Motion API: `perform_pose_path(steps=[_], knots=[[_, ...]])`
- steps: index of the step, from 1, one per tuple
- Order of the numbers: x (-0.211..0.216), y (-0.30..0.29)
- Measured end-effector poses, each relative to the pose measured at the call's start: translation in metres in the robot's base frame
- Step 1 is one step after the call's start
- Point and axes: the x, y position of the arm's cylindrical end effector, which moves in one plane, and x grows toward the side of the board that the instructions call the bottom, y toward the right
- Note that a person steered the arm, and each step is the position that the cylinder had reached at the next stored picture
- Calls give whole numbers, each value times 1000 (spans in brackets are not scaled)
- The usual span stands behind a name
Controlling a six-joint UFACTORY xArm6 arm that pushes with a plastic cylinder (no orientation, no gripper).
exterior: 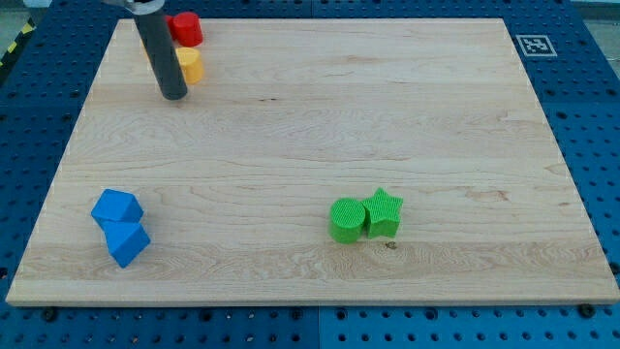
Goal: Keep the blue blocks at the center left of the board
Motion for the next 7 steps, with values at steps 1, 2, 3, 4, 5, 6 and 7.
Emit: perform_pose_path(steps=[1,2,3,4,5,6,7], knots=[[-18,5],[-50,-5],[-60,-6],[-41,8],[-10,13],[15,-34],[70,-60]])
